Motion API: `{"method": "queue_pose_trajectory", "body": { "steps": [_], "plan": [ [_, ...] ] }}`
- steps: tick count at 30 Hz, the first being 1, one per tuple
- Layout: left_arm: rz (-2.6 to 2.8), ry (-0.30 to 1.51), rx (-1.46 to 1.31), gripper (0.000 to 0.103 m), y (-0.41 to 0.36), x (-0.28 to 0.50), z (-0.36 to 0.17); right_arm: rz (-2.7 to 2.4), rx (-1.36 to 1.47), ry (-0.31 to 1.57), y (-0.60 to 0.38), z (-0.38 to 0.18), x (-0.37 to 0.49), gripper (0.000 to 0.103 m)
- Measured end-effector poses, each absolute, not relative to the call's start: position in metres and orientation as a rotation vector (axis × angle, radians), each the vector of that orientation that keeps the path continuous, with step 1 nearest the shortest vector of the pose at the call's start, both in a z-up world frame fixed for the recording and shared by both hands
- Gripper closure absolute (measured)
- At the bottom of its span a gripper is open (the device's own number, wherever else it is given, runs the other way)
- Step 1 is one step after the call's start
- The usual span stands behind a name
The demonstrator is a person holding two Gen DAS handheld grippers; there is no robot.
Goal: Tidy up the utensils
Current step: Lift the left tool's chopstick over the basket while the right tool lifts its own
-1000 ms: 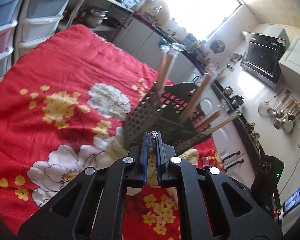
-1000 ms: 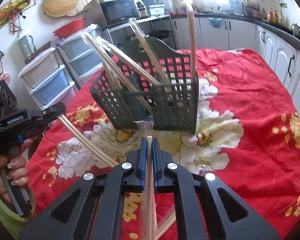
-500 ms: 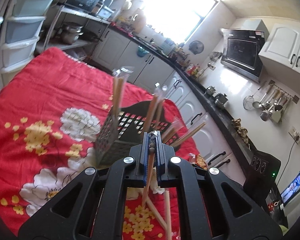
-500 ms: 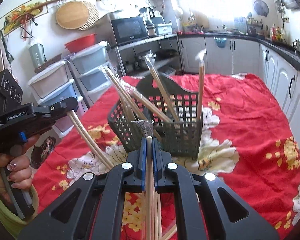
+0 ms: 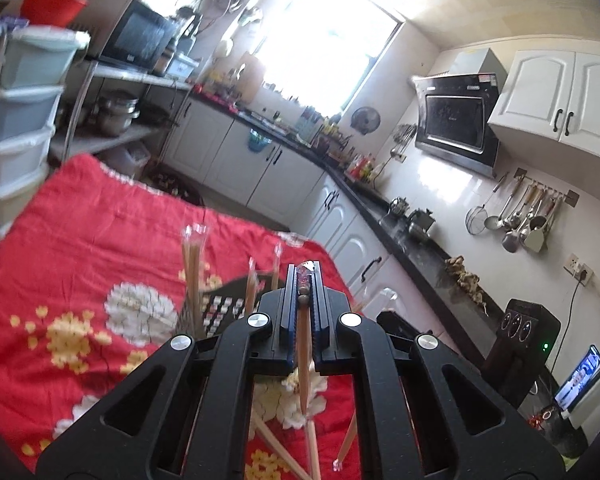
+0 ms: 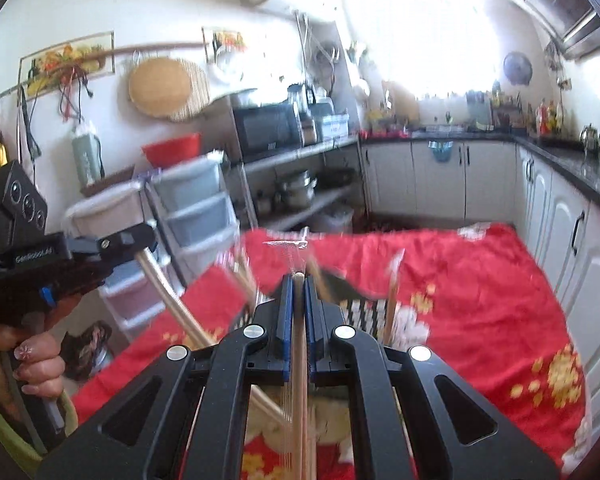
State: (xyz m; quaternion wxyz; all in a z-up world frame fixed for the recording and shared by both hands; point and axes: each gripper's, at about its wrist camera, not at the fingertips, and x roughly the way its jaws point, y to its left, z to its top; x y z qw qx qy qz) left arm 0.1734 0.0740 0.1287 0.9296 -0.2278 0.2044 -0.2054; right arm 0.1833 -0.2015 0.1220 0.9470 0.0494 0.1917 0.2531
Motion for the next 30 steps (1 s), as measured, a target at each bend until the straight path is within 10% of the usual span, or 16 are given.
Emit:
{"method": "queue_pose_trajectory", "body": {
  "steps": [30],
  "plan": [
    [-0.21,0.15,-0.311,0.1,0.067,0.199,0.202,0.402,0.064,-0.081,-0.205,0.182,0.241,0.097]
  ]
}}
